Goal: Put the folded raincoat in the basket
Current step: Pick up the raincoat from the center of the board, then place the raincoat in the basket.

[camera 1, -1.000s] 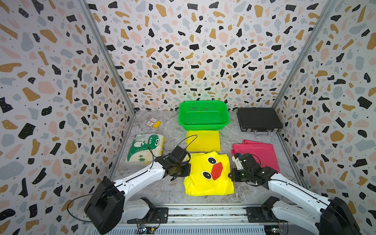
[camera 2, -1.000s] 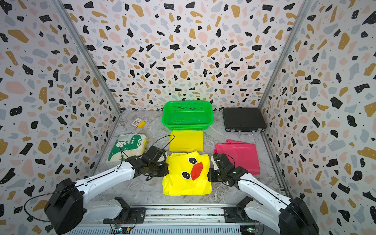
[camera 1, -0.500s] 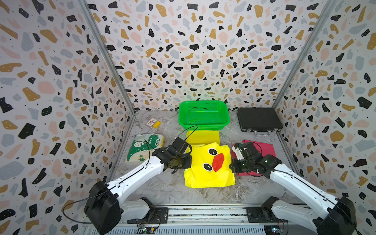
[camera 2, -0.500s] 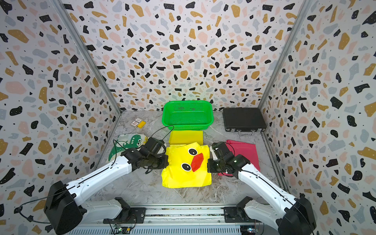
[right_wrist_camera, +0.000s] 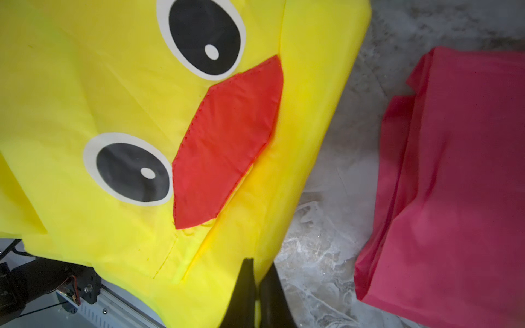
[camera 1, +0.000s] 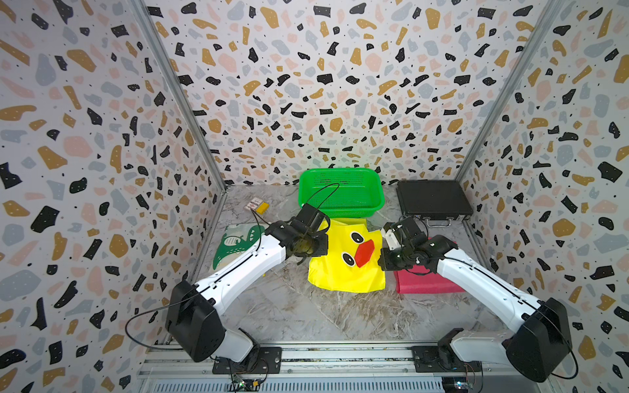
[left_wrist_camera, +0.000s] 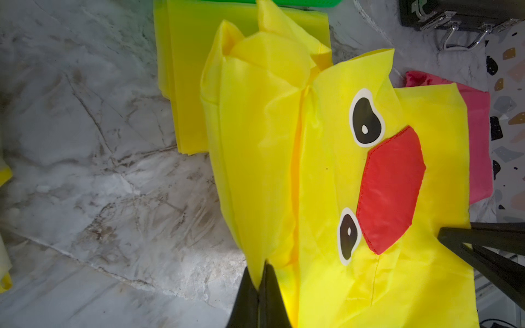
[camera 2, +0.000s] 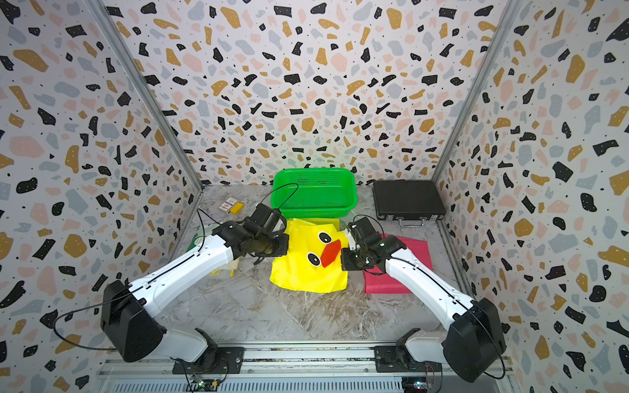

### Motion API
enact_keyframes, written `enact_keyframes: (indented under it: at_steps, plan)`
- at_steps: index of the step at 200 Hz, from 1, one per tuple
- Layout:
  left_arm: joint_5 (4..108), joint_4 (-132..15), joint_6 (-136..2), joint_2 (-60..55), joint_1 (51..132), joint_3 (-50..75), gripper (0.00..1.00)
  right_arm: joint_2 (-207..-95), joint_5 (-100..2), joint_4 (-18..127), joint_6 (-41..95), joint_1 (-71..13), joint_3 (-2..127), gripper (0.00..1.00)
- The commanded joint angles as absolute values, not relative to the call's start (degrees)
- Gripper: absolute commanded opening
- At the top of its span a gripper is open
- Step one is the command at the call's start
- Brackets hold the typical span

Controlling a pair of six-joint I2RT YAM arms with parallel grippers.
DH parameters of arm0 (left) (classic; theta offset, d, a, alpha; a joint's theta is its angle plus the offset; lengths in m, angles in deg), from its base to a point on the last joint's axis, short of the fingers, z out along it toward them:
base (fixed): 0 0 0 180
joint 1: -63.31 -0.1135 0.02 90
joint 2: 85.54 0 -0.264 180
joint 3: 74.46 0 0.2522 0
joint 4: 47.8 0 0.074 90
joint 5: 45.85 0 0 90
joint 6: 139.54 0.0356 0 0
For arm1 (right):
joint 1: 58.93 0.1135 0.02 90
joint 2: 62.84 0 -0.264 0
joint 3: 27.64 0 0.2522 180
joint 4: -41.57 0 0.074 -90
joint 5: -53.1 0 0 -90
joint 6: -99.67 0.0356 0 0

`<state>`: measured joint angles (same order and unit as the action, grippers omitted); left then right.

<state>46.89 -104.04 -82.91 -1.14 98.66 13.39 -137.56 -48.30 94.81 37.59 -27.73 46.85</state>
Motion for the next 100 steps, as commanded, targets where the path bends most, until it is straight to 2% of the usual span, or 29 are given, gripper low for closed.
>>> enact_keyframes:
  at_steps: [1, 100]
  plan:
    - [48.37, -103.66, -80.93, 0.33, 95.71, 16.38, 0.0, -138.31, -51.12, 96.39, 34.12, -30.83, 50.84, 0.0]
    - [55.4, -104.99, -78.85, 17.28, 88.04, 39.58, 0.0, -155.83, -59.44, 96.45, 27.99, -39.76, 72.19, 0.0]
